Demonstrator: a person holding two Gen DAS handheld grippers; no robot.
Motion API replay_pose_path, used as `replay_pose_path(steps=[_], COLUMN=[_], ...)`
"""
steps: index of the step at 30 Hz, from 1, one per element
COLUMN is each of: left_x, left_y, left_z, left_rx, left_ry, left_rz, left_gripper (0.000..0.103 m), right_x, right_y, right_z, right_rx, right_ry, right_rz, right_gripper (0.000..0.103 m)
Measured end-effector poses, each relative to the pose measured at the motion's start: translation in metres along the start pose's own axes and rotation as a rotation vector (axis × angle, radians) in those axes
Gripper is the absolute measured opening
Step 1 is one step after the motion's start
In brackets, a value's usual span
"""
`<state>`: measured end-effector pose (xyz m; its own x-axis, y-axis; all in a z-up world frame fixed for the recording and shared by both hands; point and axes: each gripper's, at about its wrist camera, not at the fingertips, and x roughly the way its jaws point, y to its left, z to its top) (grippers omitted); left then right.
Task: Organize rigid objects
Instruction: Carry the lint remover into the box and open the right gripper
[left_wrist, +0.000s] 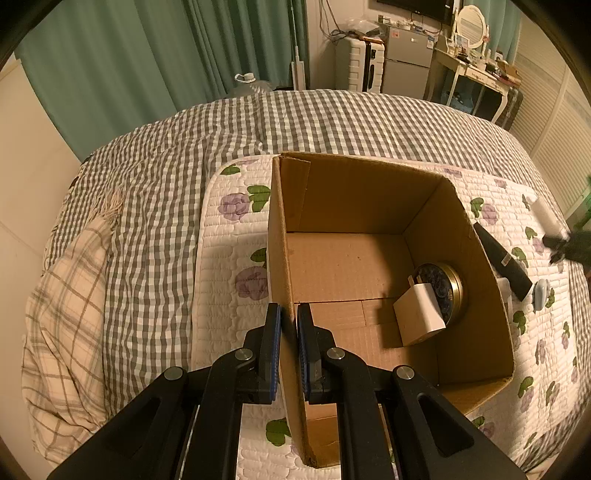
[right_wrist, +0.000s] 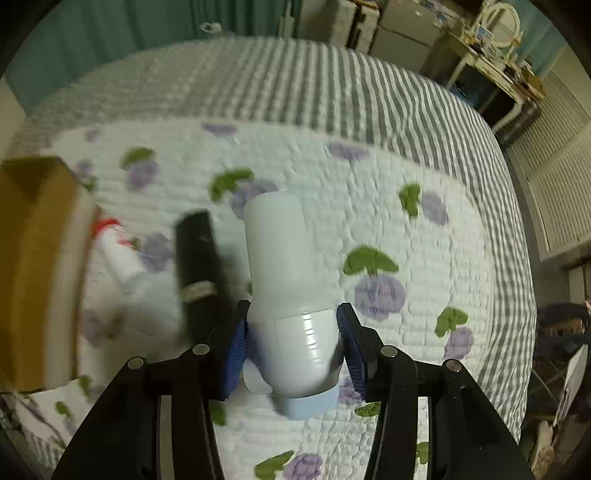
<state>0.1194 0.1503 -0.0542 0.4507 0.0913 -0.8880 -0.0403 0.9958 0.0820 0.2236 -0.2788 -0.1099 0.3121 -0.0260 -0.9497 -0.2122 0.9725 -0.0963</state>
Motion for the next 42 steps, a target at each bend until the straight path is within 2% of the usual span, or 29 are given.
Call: replay_pose_path(steps=[4,6,10,14,19,23,27,35,42], left_x=[0.000,0.000,-0.001,-0.001,-0.002,-0.002,-0.003,-0.003,-0.003], left_y=[-0.001,-0.002,-0.003,-0.003,-0.004,-0.004,-0.003,-0.002,-0.002], left_z=[0.001,0.002,0.002,0.002,0.003,0.004,0.003,0.003,0.003], left_rx=[0.001,0.004,0.001,0.001,-0.001,-0.005,-0.005,-0.006,-0.007], left_ry=[0.000,0.002,0.002,0.001,-0.001,-0.005,-0.008,-0.009,-0.008], left_rz=[0.001,0.003,0.000,-0.001,-0.005,-0.012,-0.017,-0.019,-0.017], left_gripper=[0.009,0.009,0.009,0.009,0.009,0.009,0.009,0.009,0.009], right_x=[-0.052,-0.083,-0.137,-0.154,-0.141,-0.112,-0.082,-0.044,-0.036], right_y=[0.021,0.038,0.088,0.141,0.189,0.215,0.233,0.247,0.246], right_z=[0.016,0.024,0.028,0.021,0.008,0.001,-0.010,-0.020,-0.027], right_rx=[-0.046,-0.105,-0.200,-0.311,-0.403,-0.423,-0.454,-0.456,-0.458], right_ry=[-0.078,-0.138,-0.231,-0.259,-0.230,-0.178,-0.124,-0.052,-0.043], right_rz=[0.045,0.050,0.126,0.182,0.218,0.253,0.238,0.230,0.227], right_gripper=[0.047,0.047,0.047,0.047,0.046,0.046,0.046,0.046,0.047])
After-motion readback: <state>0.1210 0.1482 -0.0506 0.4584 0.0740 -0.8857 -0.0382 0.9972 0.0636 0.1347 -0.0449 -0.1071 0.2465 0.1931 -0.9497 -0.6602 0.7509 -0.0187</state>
